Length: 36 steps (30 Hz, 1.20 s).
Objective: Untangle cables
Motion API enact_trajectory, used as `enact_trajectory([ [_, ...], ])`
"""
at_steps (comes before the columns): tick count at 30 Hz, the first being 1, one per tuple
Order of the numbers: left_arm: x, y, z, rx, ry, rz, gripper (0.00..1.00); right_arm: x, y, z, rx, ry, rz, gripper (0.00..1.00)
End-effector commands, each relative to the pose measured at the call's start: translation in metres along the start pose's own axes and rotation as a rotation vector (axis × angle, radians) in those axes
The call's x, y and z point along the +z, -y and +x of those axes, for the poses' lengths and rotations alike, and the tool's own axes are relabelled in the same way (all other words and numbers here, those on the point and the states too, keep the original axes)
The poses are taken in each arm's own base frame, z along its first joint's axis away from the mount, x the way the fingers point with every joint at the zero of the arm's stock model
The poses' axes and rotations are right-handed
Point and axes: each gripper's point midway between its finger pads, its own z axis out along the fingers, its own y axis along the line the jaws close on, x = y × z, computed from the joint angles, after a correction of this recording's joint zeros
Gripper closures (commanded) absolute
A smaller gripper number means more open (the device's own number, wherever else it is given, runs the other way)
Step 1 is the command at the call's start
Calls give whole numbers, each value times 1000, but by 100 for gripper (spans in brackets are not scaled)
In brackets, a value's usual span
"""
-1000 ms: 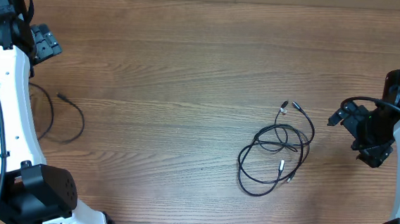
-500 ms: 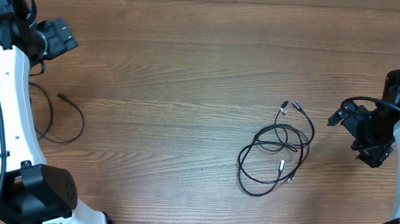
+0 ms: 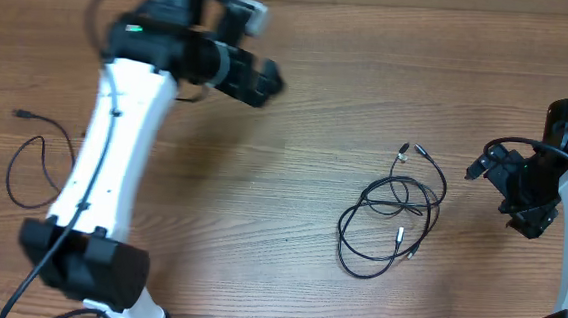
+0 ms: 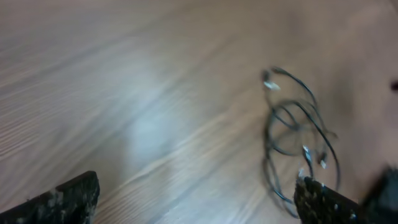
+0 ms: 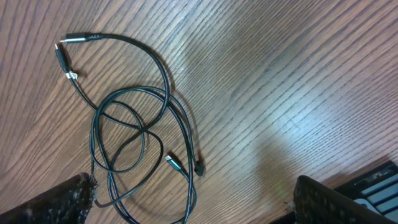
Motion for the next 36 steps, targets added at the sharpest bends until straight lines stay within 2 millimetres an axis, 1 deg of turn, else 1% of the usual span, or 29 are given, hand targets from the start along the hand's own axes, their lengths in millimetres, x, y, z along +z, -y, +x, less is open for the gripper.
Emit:
enact_trajectory([
  [1, 37, 39, 9, 94, -75, 98, 0, -7, 3, -4, 11, 36, -2, 0],
  [4, 62, 70, 19, 157, -133, 143, 0, -7, 4, -4, 13, 36, -1, 0],
  [6, 80, 89, 26, 255, -162, 173, 0, -7, 4, -3, 13, 33, 0, 0],
  [7, 88, 96, 29, 320, -172, 188, 3, -7, 4, -3, 13, 32, 0, 0],
  [8, 98, 103, 33, 394, -184, 200, 3, -7, 4, -3, 12, 31, 1, 0],
  [10, 120, 108, 43, 535, -222, 180, 2, -7, 4, -3, 13, 31, 1, 0],
  [13, 152, 107, 56, 659, -284, 121, 0, -7, 4, -3, 13, 31, 1, 0],
  [15, 172, 117, 67, 724, -316, 141, 0, -7, 4, -3, 13, 31, 1, 0],
  [18, 194, 133, 79, 764, -335, 171, 0, -7, 4, -3, 12, 33, 0, 0],
  [22, 217, 160, 98, 809, -359, 224, 0, -7, 4, -3, 12, 34, 0, 0],
  [23, 219, 163, 101, 816, -363, 229, 0, -7, 4, -3, 12, 34, 0, 0],
  [24, 227, 171, 108, 832, -376, 241, 0, -7, 4, -3, 13, 33, 0, 0],
  [27, 235, 177, 112, 844, -374, 247, 0, -7, 4, -3, 12, 33, 0, 0],
  [30, 239, 179, 110, 817, -361, 242, 1, -7, 4, -3, 12, 30, 2, 0],
  [33, 241, 179, 107, 745, -353, 226, 8, -7, 4, -3, 9, 30, 2, 0],
  [34, 242, 179, 107, 738, -354, 224, 12, -7, 4, -3, 9, 30, 2, 0],
  [36, 246, 178, 109, 726, -360, 222, 23, -7, 4, -3, 9, 30, 2, 0],
])
